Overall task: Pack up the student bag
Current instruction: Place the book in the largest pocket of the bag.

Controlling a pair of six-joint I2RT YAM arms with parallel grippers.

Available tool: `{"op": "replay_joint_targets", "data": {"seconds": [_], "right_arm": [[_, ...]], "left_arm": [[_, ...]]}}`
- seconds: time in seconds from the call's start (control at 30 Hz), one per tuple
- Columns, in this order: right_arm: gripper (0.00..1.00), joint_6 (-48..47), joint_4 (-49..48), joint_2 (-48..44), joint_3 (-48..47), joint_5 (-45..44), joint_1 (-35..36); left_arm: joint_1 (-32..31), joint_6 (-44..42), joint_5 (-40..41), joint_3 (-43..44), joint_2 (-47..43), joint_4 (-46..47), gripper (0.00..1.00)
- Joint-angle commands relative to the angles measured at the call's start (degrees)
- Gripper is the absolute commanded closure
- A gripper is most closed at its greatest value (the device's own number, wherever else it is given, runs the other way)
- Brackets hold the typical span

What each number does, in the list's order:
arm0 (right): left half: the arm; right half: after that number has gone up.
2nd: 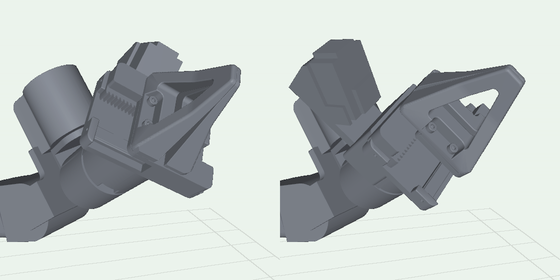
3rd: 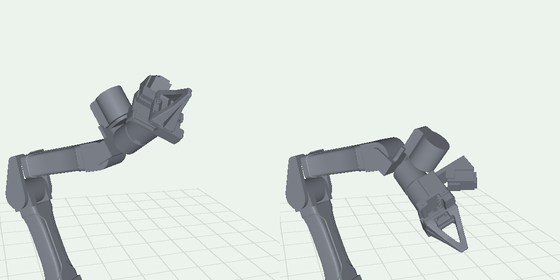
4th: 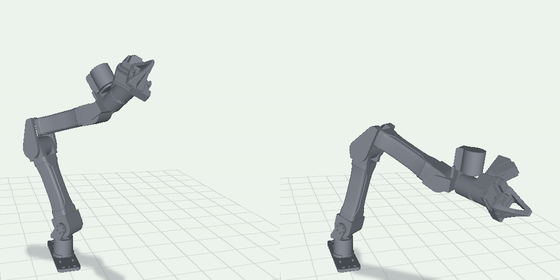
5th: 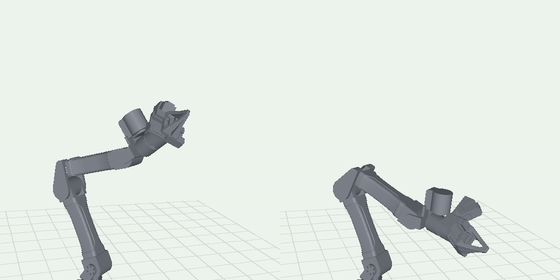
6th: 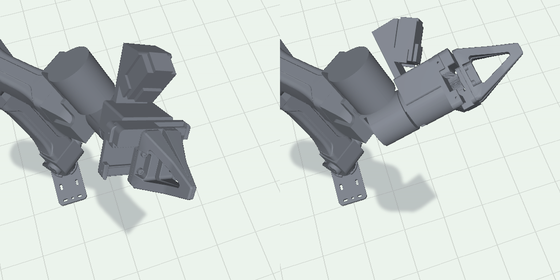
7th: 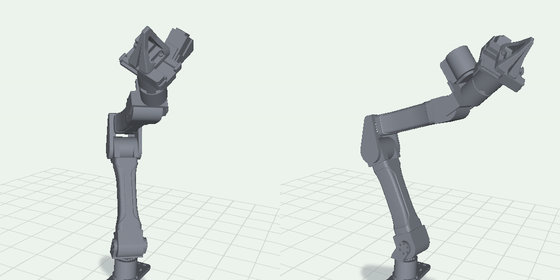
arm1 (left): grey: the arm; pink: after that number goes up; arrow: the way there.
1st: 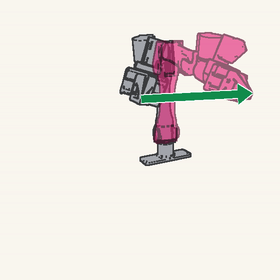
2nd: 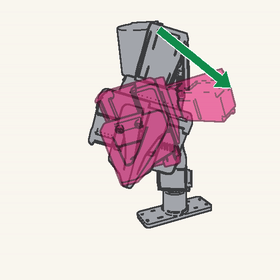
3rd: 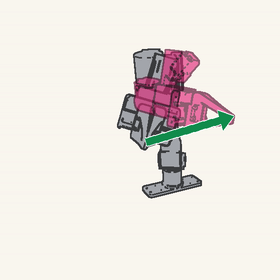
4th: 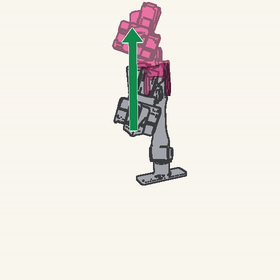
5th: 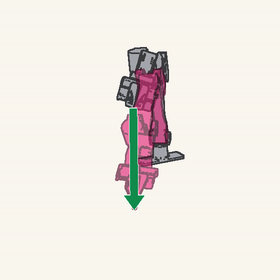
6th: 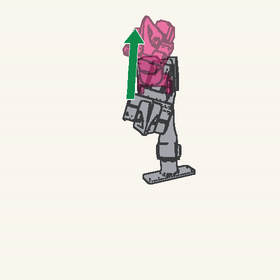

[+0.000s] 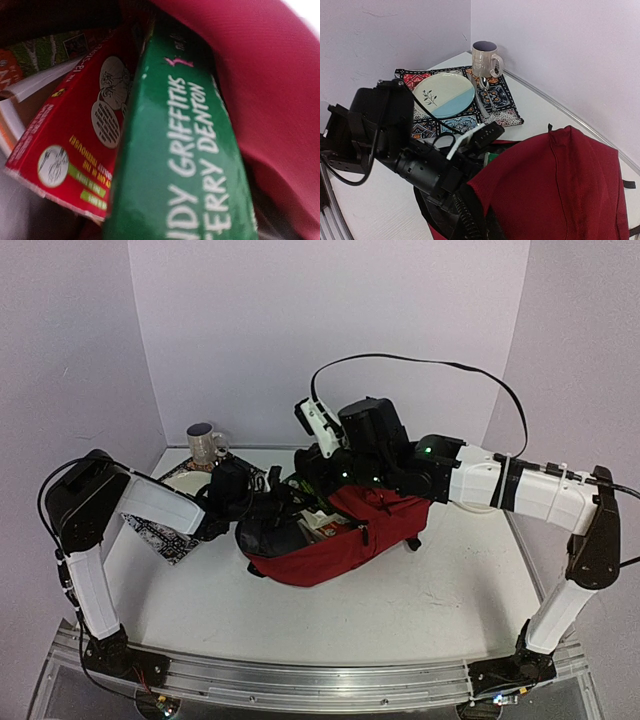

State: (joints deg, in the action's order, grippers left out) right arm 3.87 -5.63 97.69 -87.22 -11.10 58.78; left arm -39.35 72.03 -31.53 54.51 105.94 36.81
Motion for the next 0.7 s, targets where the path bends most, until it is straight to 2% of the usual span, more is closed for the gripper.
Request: {"op": "replay_joint_targets", "data": {"seconds": [0.0, 0.13, 0.37, 0.5, 0.67], "right_arm": [[1.00, 0.8, -6.4, -1.1, -2.2, 2.9, 1.0], [1.00, 0.9, -6.4, -0.9, -1.9, 2.4, 0.9], [1.00, 1.2, -6.3, -0.6, -1.3, 1.7, 1.0], [1.00, 1.6, -6.3, -0.8, -0.6, 1.5, 0.9], [1.00, 2.2, -6.3, -1.2, -0.1, 1.9, 0.9]], "left_arm": [[-2.1, -1.3, 3.5, 6.0, 2.5, 7.3, 1.00], [-3.5, -3.1, 7.6, 6.8, 4.1, 7.2, 0.96], [-5.5, -6.9, 12.6, 4.6, 5.5, 7.1, 0.70], [-5.8, -10.9, 15.7, 2.4, 3.0, 6.1, 0.46], [-5.9, -15.0, 19.0, -0.6, -1.1, 2.4, 0.33]]}}
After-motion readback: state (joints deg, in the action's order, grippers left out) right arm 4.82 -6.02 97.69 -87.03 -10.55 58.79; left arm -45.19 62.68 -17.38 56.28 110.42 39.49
